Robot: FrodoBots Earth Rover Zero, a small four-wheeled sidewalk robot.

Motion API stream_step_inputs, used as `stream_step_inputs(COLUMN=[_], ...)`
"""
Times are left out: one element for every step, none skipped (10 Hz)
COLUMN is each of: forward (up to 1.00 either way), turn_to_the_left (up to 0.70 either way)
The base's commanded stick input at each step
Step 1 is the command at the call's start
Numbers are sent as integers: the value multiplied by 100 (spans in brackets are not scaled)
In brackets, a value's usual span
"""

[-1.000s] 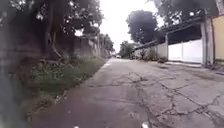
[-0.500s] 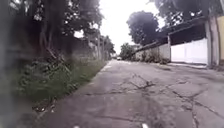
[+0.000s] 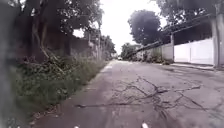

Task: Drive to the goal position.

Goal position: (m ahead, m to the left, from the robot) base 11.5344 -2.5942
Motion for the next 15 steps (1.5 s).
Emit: stream_step_inputs(forward=[85, 85, 85, 85, 85, 85, 85, 85, 85, 85, 85, 85, 85, 85, 85], turn_to_the_left=[0, 0, 0, 0, 0, 0, 0, 0, 0, 0, 0, 0, 0, 0, 0])
